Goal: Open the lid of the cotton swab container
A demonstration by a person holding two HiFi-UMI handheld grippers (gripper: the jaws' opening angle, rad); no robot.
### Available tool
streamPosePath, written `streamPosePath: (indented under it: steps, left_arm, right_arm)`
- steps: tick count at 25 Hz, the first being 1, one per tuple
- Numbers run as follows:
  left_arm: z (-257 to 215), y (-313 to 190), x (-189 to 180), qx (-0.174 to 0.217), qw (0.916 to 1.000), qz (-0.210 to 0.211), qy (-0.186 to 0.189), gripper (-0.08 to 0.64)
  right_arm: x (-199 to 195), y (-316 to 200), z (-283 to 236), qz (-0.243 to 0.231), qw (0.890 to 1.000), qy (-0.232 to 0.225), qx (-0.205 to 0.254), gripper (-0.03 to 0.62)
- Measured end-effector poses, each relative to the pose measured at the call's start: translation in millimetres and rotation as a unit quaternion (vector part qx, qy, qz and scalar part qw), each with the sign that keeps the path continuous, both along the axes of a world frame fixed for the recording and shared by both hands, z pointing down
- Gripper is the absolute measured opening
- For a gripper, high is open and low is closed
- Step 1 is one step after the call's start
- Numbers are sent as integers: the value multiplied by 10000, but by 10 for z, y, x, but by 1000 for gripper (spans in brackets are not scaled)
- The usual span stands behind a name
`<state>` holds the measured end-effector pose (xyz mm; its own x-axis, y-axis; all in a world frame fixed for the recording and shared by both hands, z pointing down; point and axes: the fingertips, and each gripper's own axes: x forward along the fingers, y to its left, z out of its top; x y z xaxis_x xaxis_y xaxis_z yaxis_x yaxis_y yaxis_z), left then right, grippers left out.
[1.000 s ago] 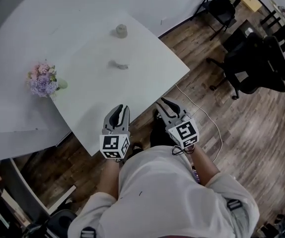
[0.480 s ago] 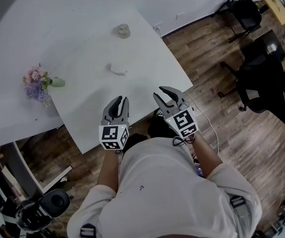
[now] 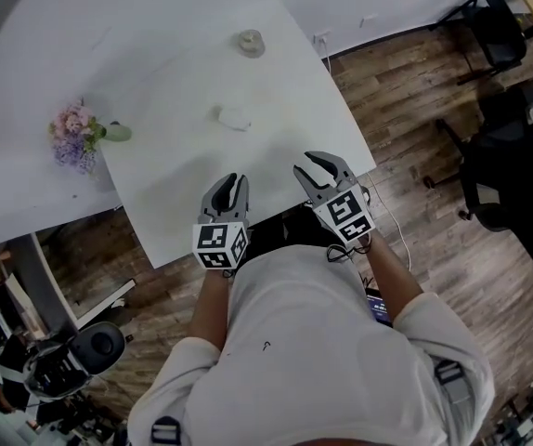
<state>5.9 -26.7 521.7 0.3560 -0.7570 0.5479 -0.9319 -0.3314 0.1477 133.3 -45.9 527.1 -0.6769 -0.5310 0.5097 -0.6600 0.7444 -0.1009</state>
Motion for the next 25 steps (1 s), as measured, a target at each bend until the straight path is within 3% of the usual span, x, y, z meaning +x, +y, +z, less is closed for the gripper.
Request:
streamPosePath:
  steps: [12, 25]
  left_arm:
    - [281, -138, -293, -188, 9994, -267, 135, 86]
    - [406, -313, -868, -353, 9971, -649, 181, 86]
  right_arm:
    - [-359, -272, 291, -237, 9992, 205, -234, 129]
    - [-817, -556, 507, -521, 9964, 536, -397, 138]
